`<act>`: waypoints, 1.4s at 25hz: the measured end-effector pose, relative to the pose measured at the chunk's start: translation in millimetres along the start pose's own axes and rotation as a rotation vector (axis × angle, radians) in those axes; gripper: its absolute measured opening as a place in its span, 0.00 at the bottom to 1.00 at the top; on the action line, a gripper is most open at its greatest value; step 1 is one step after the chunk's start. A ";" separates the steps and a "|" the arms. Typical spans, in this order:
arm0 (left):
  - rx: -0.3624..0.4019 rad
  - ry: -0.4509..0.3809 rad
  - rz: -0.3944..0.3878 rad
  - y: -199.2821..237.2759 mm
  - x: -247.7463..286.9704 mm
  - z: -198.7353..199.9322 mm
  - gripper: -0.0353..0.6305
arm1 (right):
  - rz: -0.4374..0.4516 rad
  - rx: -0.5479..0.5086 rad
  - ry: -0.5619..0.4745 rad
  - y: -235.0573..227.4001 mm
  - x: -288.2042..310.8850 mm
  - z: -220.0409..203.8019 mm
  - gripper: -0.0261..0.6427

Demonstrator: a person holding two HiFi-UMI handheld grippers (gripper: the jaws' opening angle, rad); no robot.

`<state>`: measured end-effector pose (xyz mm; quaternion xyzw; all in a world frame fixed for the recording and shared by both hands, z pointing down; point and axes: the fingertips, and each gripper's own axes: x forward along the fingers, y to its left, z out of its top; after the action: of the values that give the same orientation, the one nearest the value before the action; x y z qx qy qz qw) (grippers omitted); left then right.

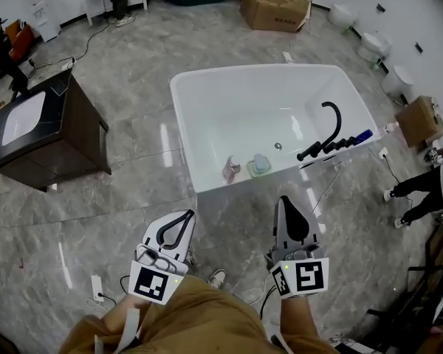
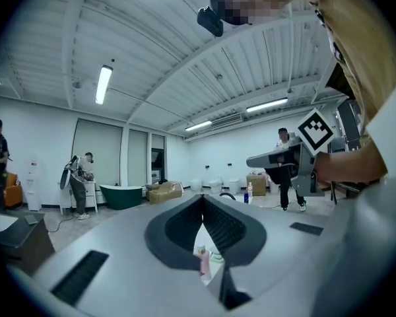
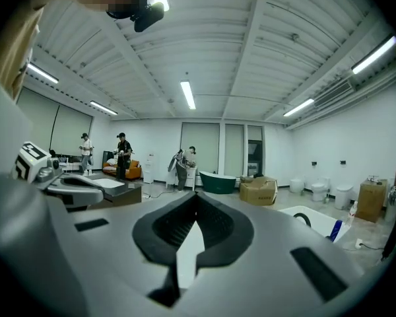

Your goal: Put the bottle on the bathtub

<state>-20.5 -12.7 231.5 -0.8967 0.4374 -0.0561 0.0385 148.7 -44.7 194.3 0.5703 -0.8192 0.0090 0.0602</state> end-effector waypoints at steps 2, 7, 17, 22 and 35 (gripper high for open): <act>-0.035 -0.002 0.007 -1.3 2.1 3.5 0.06 | 0.001 -0.010 -0.023 2.1 -9.4 14.5 0.05; -0.002 -0.039 -0.011 -3.2 11.8 18.9 0.06 | 0.003 -0.016 -0.064 7.0 -30.0 36.2 0.04; -0.006 -0.064 -0.032 2.1 28.1 32.8 0.06 | -0.005 -0.033 -0.102 15.8 -52.7 51.9 0.05; -0.002 -0.075 -0.047 8.4 36.6 40.5 0.06 | -0.037 -0.046 -0.096 6.1 -54.1 52.4 0.05; 0.016 -0.072 -0.068 5.7 42.5 40.6 0.06 | -0.085 -0.043 -0.095 -9.2 -61.4 49.4 0.04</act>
<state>6.5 -48.9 193.5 -0.9122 0.4044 -0.0287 0.0595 174.0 5.2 138.1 0.6030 -0.7961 -0.0383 0.0337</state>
